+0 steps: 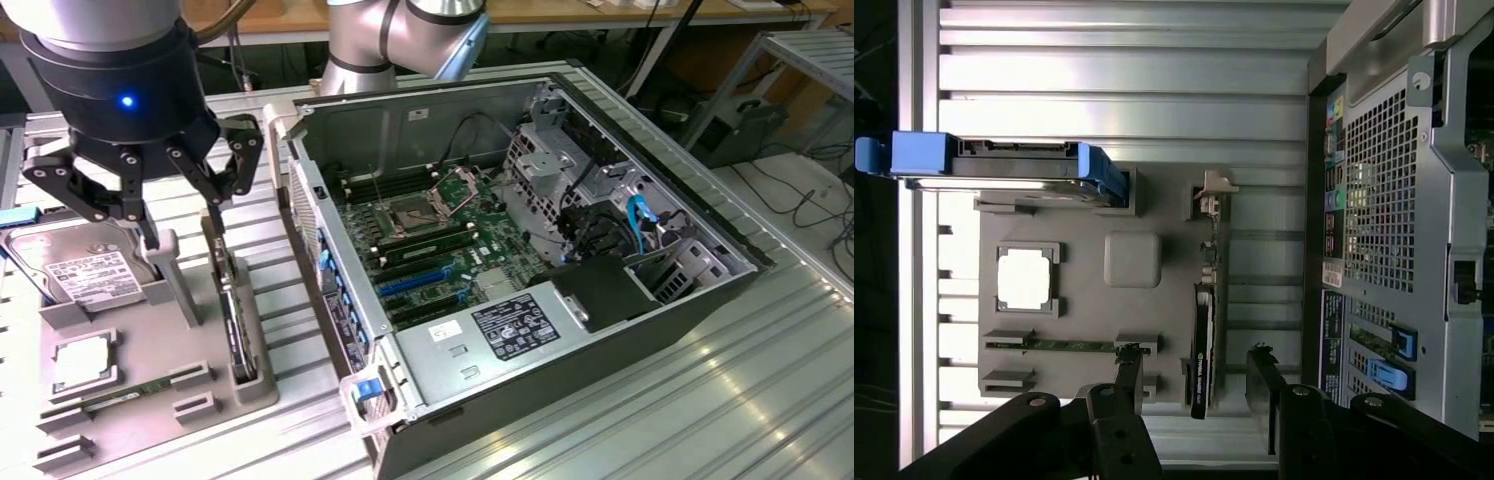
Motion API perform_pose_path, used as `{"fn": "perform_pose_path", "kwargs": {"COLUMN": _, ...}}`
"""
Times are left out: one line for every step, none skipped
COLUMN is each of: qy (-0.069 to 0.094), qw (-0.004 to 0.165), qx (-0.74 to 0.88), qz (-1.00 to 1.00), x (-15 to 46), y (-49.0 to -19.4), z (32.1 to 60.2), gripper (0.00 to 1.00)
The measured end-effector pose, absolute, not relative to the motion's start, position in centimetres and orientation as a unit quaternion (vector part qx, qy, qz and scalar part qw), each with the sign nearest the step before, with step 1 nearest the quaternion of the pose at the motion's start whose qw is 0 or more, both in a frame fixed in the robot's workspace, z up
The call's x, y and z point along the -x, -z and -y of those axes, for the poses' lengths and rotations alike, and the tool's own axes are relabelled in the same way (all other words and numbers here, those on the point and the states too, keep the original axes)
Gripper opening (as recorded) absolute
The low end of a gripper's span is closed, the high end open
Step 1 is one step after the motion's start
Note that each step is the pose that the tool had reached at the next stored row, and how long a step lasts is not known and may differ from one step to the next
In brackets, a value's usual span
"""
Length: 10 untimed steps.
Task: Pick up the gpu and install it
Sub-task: 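Pick up the gpu and move the gpu toward the slot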
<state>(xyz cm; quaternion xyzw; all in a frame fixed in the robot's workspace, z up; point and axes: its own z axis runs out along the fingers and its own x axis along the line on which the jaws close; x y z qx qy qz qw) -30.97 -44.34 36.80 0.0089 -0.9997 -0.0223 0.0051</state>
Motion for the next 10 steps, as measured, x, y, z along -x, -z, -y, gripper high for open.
{"fn": "perform_pose_path", "kwargs": {"qy": 0.022, "qw": 0.005, "qx": -0.009, "qz": 1.000, "x": 30.97, "y": -36.78, "z": 44.34, "gripper": 0.54}}
{"fn": "perform_pose_path", "kwargs": {"qy": 0.022, "qw": 0.005, "qx": -0.009, "qz": 1.000, "x": 30.97, "y": -36.76, "z": 44.34, "gripper": 0.54}}
{"fn": "perform_pose_path", "kwargs": {"qy": 0.022, "qw": 0.005, "qx": -0.009, "qz": 1.000, "x": 30.97, "y": -36.73, "z": 44.34, "gripper": 0.54}}
{"fn": "perform_pose_path", "kwargs": {"qy": 0.022, "qw": 0.005, "qx": -0.009, "qz": 1.000, "x": 30.97, "y": -36.70, "z": 44.34, "gripper": 0.54}}
{"fn": "perform_pose_path", "kwargs": {"qy": 0.022, "qw": 0.005, "qx": -0.010, "qz": 1.000, "x": 30.97, "y": -36.65, "z": 44.34, "gripper": 0.54}}
{"fn": "perform_pose_path", "kwargs": {"qy": 0.022, "qw": 0.005, "qx": -0.010, "qz": 1.000, "x": 30.97, "y": -36.61, "z": 44.34, "gripper": 0.54}}
{"fn": "perform_pose_path", "kwargs": {"qy": 0.022, "qw": 0.005, "qx": -0.010, "qz": 1.000, "x": 30.97, "y": -36.58, "z": 44.34, "gripper": 0.54}}
{"fn": "perform_pose_path", "kwargs": {"qy": 0.022, "qw": 0.005, "qx": -0.010, "qz": 1.000, "x": 30.97, "y": -36.54, "z": 44.34, "gripper": 0.54}}
{"fn": "perform_pose_path", "kwargs": {"qy": 0.022, "qw": 0.005, "qx": -0.011, "qz": 1.000, "x": 30.97, "y": -36.51, "z": 44.34, "gripper": 0.54}}
{"fn": "perform_pose_path", "kwargs": {"qy": 0.022, "qw": 0.005, "qx": -0.011, "qz": 1.000, "x": 30.97, "y": -36.48, "z": 44.34, "gripper": 0.54}}
